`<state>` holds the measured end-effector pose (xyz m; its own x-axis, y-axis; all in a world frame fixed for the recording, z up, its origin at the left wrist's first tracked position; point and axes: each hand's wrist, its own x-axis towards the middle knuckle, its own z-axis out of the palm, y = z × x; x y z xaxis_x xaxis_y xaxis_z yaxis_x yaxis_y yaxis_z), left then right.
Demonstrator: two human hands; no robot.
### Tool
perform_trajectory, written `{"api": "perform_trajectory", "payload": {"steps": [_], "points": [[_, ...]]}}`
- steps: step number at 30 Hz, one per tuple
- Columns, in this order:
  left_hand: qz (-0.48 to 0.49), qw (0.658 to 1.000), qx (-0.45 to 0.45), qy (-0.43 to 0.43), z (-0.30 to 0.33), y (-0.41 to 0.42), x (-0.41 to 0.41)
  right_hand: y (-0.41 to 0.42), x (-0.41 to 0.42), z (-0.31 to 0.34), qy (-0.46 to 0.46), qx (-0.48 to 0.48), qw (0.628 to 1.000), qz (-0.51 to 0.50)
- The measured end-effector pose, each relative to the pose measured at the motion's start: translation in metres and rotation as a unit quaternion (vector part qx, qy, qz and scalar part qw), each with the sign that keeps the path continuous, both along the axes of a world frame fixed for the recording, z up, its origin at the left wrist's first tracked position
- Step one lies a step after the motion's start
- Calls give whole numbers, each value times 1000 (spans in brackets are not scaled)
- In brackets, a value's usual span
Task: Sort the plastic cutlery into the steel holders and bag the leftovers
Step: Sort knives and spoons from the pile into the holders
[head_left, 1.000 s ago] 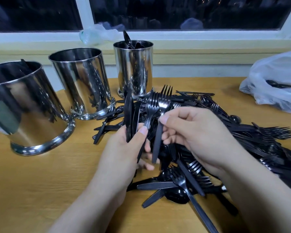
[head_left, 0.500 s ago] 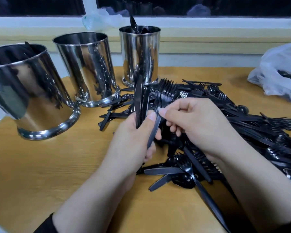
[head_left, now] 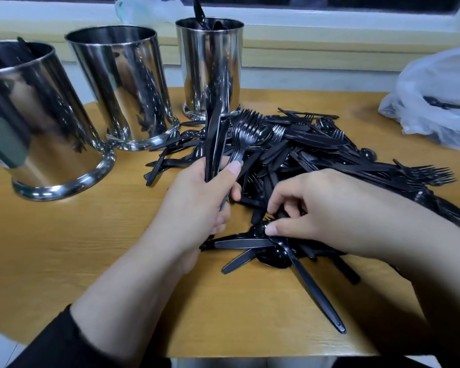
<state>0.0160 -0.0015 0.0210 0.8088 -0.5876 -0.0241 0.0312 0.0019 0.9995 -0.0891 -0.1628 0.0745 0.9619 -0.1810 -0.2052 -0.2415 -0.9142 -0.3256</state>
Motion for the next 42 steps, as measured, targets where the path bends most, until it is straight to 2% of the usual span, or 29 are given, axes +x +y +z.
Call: {"api": "perform_trajectory", "payload": {"steps": [4,16,23,33,36,38,40,42], "points": [[-1,1000,5,-4,-1,-2,0,5,-8,-6,2,-51,998,25],[-7,1000,6,-12,-2,0,2,4,-8,-16,-57,-83,994,47],[-6,1000,-6,5,-2,1,3,3,-7,-10,-39,-75,995,53],[-3,1000,3,4,0,1,3,3,-4,-16,-100,-71,991,48],[-5,1000,4,-2,-1,1,3,-1,-3,-16,-150,-34,988,26],[-4,1000,2,-5,-1,1,3,-4,-5,-13,-207,24,978,-14],[-5,1000,5,-10,-1,1,3,-7,-5,-10,-271,112,953,-74],[-7,1000,1,-15,1,1,2,-9,1,-8,-331,214,910,-130]]}}
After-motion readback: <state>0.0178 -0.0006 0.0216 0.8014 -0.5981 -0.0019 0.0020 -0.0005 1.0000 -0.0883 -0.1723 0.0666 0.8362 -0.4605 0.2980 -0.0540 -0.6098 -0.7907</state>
